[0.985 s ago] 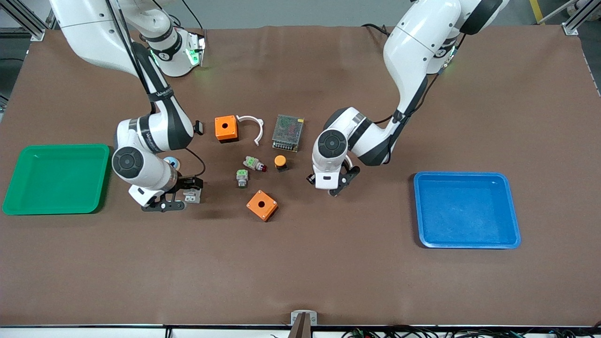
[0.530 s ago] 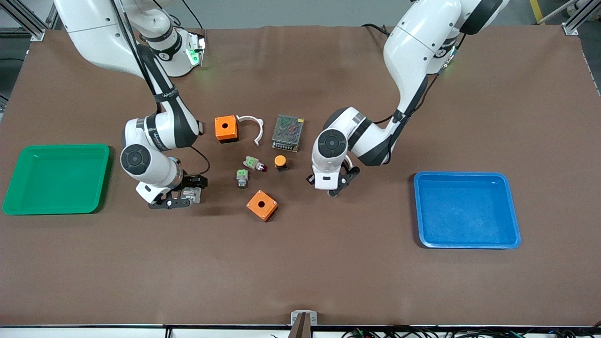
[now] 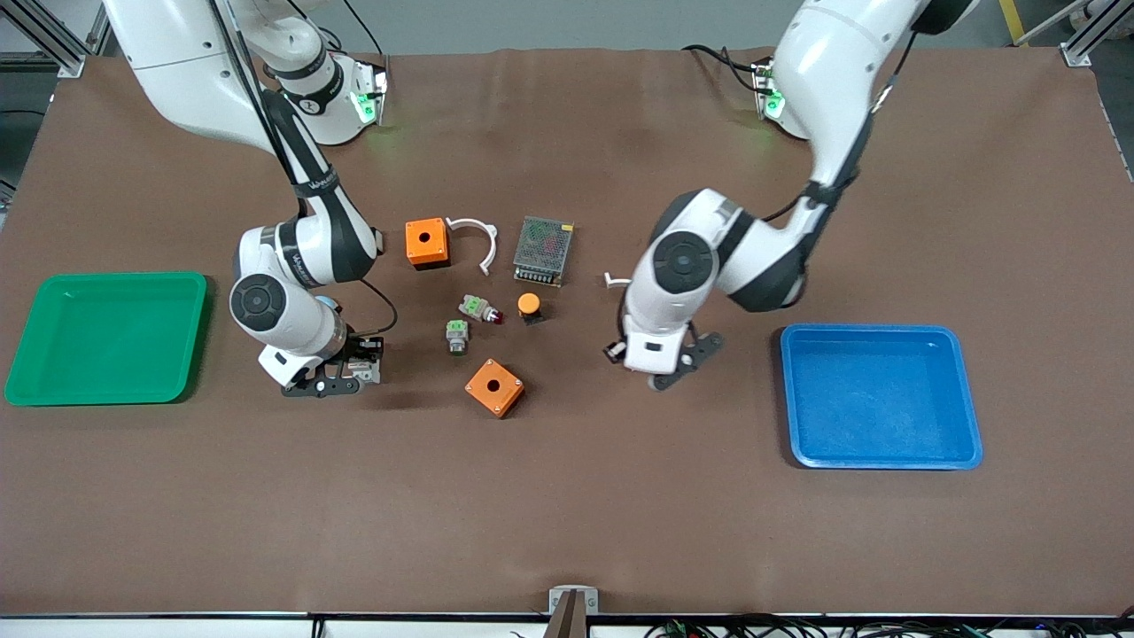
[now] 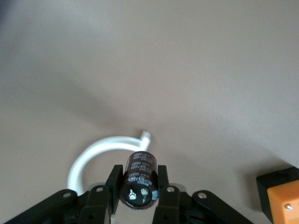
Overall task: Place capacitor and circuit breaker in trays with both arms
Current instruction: 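Carry the breaker toward the green tray while the left gripper carries the capacitor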
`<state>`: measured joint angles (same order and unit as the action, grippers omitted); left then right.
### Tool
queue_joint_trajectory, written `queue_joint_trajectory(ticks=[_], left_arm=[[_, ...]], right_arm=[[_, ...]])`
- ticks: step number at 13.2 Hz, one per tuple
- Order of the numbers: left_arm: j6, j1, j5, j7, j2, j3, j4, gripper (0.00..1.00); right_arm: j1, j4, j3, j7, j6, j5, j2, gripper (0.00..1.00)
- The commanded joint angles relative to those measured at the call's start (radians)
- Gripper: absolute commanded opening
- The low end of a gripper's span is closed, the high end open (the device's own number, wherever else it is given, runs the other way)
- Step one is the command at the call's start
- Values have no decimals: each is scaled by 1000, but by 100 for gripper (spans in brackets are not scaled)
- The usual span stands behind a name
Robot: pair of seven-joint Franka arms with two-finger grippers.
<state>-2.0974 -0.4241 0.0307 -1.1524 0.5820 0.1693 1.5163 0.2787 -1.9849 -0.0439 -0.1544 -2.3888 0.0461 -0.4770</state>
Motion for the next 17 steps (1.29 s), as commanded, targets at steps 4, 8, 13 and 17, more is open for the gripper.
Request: queue_joint_trajectory(ticks=[4, 8, 13, 17], left_arm=[[102, 232, 14, 425, -139, 16, 128, 0], [91, 367, 15, 647, -142, 15, 180, 0], [-56, 544, 20, 928, -90, 10, 249, 0], [-217, 640, 130, 1043, -9, 10, 275, 0]], right_arm=[[-96, 66, 1, 97, 176, 21, 66, 17], [-295, 277, -4, 300, 526, 8, 93, 16], [-594, 402, -4, 607, 534, -63, 38, 16], [-725, 396, -4, 624, 392, -137, -26, 16]])
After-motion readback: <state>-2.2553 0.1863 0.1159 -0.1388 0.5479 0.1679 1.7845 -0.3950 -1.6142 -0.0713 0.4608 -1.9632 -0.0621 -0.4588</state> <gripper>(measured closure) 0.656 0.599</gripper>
